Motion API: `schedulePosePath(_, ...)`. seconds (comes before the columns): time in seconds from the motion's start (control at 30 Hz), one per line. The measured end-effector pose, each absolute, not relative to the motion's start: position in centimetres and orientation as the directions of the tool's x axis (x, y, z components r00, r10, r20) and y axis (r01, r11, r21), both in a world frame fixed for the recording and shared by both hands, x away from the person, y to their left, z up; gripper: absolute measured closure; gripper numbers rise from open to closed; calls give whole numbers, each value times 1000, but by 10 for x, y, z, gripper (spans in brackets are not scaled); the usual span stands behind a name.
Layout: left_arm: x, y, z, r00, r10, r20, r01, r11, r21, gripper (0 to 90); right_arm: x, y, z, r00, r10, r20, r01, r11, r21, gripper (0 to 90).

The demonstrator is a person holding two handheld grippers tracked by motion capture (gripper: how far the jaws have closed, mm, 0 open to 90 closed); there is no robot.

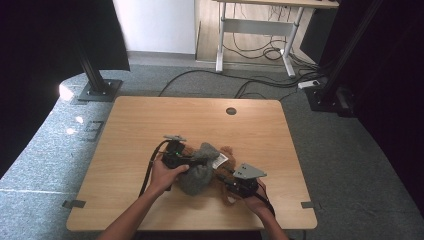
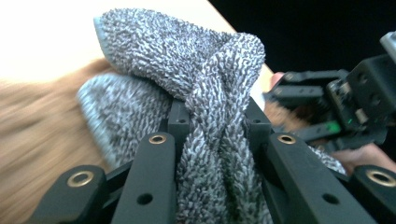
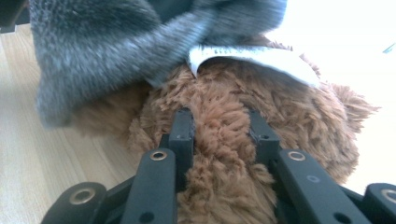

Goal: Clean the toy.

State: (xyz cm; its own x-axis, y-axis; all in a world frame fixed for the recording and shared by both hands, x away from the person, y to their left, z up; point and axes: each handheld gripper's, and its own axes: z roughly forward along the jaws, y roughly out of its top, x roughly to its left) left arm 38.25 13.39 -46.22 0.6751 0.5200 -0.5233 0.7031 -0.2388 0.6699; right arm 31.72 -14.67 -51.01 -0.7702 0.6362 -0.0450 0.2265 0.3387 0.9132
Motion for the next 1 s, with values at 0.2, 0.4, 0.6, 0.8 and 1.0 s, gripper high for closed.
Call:
schedulePosePath(0.2,386,186,-471,616,547,-567,737,-146,660,720,316,-147,-511,-791,610,-44,212,341,916,692)
schedulePosePath(0.4,377,194,-477,627,526,-575,727,-131,674,720,312,-146,-511,-788,615,-37,218,335,917,671)
schedulePosePath(0.6,367,200,-491,612,505,-609,738,-86,670,723,310,-150,-502,-751,659,36,285,274,918,380)
schedulePosePath(0.8,361,202,-494,619,500,-606,733,-90,674,724,317,-155,-508,-701,702,127,428,271,862,212)
schedulePosePath(1.0,357,198,-494,629,535,-564,708,-95,700,725,323,-147,-519,-719,676,159,453,283,845,424)
